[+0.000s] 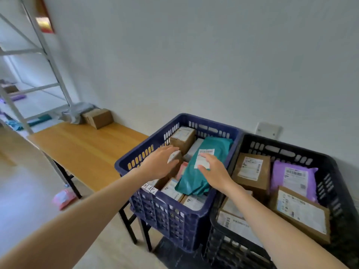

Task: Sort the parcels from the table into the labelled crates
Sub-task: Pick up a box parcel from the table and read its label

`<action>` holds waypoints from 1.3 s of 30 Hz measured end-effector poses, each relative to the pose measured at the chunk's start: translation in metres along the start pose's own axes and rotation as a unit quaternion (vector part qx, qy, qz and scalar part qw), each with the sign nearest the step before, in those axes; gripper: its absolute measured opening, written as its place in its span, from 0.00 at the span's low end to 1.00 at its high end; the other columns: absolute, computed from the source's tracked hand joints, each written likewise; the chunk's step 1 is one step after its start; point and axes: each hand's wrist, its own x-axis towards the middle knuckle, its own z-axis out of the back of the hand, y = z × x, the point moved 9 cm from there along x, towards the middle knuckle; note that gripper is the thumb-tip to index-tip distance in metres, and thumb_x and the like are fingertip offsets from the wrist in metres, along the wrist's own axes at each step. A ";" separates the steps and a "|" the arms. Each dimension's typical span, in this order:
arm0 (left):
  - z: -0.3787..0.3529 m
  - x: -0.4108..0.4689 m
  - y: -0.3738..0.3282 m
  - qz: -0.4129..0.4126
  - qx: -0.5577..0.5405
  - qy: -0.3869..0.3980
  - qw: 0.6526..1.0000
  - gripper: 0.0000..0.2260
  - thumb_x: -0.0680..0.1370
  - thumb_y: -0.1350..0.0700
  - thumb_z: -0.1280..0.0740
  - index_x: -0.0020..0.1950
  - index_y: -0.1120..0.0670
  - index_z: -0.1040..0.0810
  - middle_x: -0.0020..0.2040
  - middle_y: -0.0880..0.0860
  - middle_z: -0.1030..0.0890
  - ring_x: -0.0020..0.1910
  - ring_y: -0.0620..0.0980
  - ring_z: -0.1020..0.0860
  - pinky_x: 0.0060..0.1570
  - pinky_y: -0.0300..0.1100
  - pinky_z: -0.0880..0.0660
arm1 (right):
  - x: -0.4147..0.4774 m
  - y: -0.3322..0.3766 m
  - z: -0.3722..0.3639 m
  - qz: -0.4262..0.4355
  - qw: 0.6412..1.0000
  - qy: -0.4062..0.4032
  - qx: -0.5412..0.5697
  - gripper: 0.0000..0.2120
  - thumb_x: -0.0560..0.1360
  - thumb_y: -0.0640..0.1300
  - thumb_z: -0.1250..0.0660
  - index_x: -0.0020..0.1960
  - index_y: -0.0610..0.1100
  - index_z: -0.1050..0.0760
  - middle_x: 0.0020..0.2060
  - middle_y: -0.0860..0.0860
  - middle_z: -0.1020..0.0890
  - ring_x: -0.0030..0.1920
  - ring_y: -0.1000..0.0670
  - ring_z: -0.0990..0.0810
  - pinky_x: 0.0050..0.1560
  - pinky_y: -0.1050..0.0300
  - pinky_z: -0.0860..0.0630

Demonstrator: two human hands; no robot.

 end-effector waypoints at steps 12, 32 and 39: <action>0.104 -0.023 0.250 0.084 -0.010 -0.066 0.994 0.21 0.81 0.48 0.40 0.74 0.48 0.36 0.73 0.48 0.32 0.69 0.50 0.31 0.64 0.45 0.32 | 0.134 0.176 -0.160 0.054 0.998 0.039 0.021 0.23 0.82 0.47 0.41 0.75 0.45 0.39 0.73 0.49 0.35 0.72 0.49 0.36 0.68 0.54 0.35; 0.133 -0.005 0.564 0.188 -0.087 -0.028 0.978 0.21 0.81 0.48 0.39 0.74 0.46 0.35 0.69 0.52 0.26 0.62 0.50 0.25 0.56 0.43 0.27 | 0.320 0.302 -0.374 0.043 0.996 0.069 0.045 0.21 0.79 0.45 0.36 0.71 0.44 0.33 0.68 0.47 0.29 0.67 0.49 0.29 0.65 0.52 0.29; 0.127 0.063 0.645 0.215 -0.112 0.006 0.970 0.20 0.81 0.49 0.39 0.73 0.45 0.35 0.64 0.51 0.23 0.52 0.52 0.21 0.53 0.52 0.22 | 0.420 0.306 -0.435 0.020 0.994 0.082 0.076 0.20 0.79 0.44 0.36 0.71 0.45 0.32 0.68 0.47 0.28 0.66 0.49 0.28 0.60 0.58 0.30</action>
